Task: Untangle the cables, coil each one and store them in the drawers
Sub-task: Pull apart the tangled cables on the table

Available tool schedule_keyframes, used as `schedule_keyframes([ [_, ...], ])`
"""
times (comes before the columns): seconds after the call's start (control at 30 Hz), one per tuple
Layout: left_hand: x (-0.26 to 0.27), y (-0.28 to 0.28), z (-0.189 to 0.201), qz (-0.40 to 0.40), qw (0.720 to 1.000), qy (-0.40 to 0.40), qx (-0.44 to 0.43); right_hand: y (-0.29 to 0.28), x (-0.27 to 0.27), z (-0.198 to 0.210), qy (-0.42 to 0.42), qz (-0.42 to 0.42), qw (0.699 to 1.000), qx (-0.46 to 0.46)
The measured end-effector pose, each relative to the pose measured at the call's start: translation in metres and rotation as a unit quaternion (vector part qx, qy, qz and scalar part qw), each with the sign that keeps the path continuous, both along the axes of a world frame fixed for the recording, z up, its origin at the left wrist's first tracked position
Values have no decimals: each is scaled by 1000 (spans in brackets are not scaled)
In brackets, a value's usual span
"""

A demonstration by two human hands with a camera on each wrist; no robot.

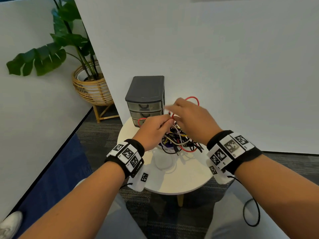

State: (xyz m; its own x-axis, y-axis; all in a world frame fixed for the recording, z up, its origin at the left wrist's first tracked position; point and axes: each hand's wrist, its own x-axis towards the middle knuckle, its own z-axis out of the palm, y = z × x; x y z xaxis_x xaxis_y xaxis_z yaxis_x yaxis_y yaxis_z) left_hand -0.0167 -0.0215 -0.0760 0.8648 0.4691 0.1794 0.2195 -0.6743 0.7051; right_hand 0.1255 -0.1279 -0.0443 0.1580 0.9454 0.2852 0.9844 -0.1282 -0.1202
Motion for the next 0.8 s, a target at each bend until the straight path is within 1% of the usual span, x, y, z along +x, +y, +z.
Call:
schedule_keyframes([
  [0.03,0,-1,0,2,1000,-1,-3,2,2,1,-16,7,1000,-15],
  [0.07,-1,-1,0,4,1000,0,-5,3,6,3,14,-6,1000,1],
  [0.1,-3,-1,0,5,1000,0,-9,3,13,4,77,-35,995,43],
  [0.13,-4,-1,-1,6,1000,1,-13,3,21,6,155,-72,981,96],
  [0.17,-5,-1,-2,7,1000,0,-17,2,30,7,222,-106,959,141],
  [0.2,-6,-1,-2,7,1000,-2,-19,1,37,8,265,-136,939,170],
  [0.23,-5,-2,-2,7,1000,-3,-20,1,43,6,273,-161,931,179],
  [0.27,-5,-2,-1,6,1000,-3,-20,1,47,3,260,-172,932,182],
  [0.3,-3,-3,0,5,1000,-4,-21,0,46,1,229,-172,941,178],
  [0.33,-2,-3,0,6,1000,-7,-23,-2,41,-1,188,-148,956,170],
  [0.4,0,-3,2,8,999,-13,-30,-6,24,-2,78,-58,989,112],
  [0.47,1,-2,4,10,999,-9,-33,-7,8,-3,-21,15,998,52],
  [0.5,1,-2,4,9,999,0,-33,-6,6,-3,-48,24,998,27],
  [0.53,1,-2,4,7,999,11,-34,-4,9,-3,-45,21,999,10],
  [0.57,1,-2,5,5,999,22,-41,-1,15,-5,-12,-3,1000,8],
  [0.6,1,-2,6,3,998,29,-51,1,23,-8,48,-40,998,29],
  [0.63,1,-2,7,1,998,36,-59,2,31,-9,129,-81,986,68],
  [0.67,0,-3,8,-1,997,41,-63,3,40,-10,204,-121,965,113],
  [0.7,1,-3,9,-4,997,47,-63,3,45,-13,250,-154,945,145],
  [0.73,1,-3,9,-5,997,53,-60,3,46,-15,260,-173,937,156],
  [0.77,1,-3,10,-6,997,57,-57,1,42,-15,235,-172,945,152],
  [0.8,2,-3,9,-5,997,57,-56,0,35,-14,198,-141,961,134],
])
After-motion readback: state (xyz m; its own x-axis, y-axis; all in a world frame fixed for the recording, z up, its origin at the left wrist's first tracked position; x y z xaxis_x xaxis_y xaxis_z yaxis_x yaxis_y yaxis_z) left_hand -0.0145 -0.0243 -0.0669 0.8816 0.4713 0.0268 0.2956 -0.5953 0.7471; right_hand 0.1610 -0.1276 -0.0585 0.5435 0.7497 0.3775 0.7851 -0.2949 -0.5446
